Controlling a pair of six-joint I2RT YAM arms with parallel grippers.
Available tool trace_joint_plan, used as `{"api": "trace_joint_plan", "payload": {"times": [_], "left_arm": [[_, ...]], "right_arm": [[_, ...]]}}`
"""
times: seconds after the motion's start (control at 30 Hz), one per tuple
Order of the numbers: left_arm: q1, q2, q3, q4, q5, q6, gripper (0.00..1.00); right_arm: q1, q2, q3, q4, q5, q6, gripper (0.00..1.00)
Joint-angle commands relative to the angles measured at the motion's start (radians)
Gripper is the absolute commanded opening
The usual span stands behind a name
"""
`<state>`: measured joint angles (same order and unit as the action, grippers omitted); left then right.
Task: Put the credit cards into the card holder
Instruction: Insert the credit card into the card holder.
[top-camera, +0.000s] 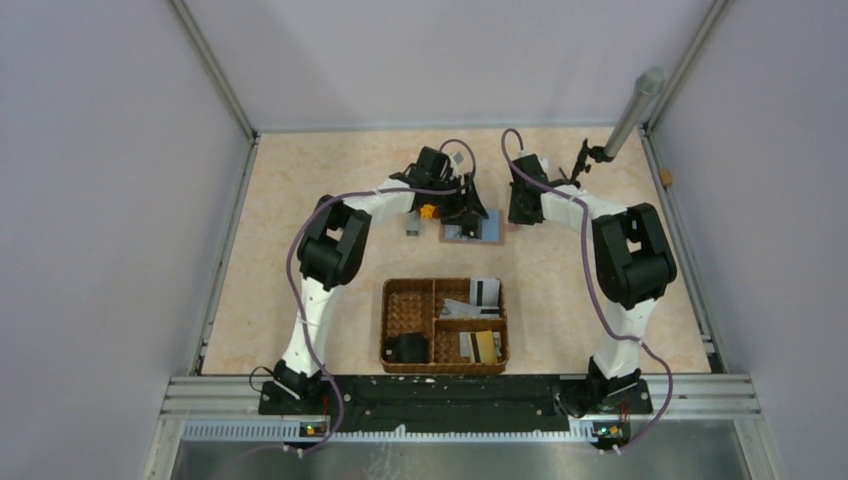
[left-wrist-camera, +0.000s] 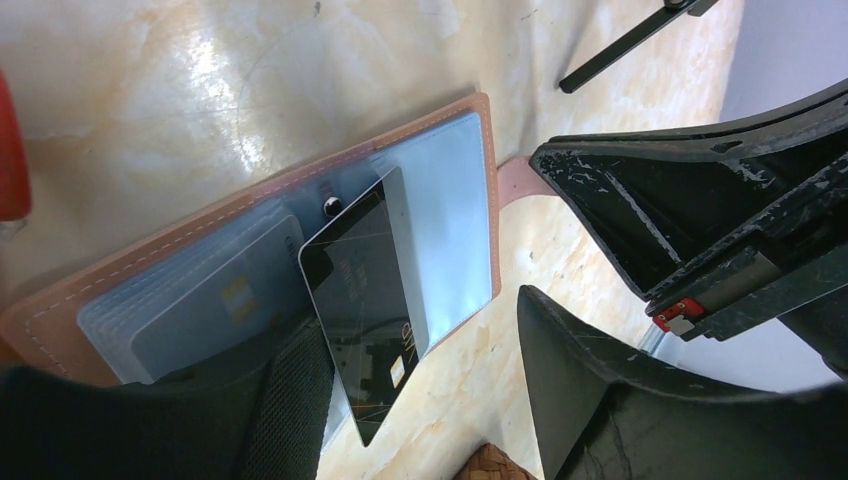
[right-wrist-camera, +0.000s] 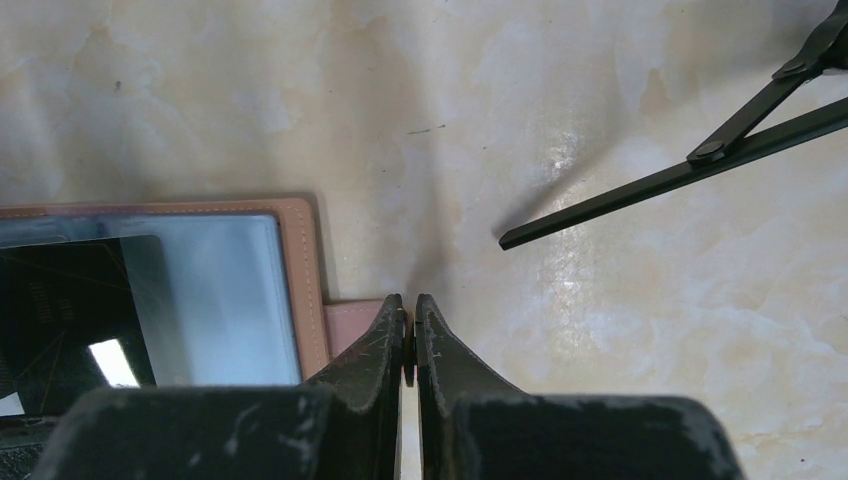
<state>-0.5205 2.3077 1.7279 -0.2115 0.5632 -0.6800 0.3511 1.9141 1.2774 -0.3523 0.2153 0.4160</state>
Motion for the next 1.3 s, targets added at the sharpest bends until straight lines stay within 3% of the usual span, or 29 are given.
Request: {"api": "trace_joint_plan", "payload": {"times": [0.0,0.57,1.27], "left_arm": [[0.008,-0.039,0.009,-0.132,-0.119,0.072,0.69],[0.007,-0.09,0.034,-0.216,-0.197,0.141,0.79],[0.0,-0.151,0.002,-0.288,-0.25,0.165,0.77]], "right_arm": [[0.0,-0.027,0.006,0.005,-0.015,0.004,0.0],[0.0,-0.016,-0.007,0.011,-0.008,0.005,0.0],[0.001,-0.015,-0.004,0.01,-0.011,0.007,0.0]]}}
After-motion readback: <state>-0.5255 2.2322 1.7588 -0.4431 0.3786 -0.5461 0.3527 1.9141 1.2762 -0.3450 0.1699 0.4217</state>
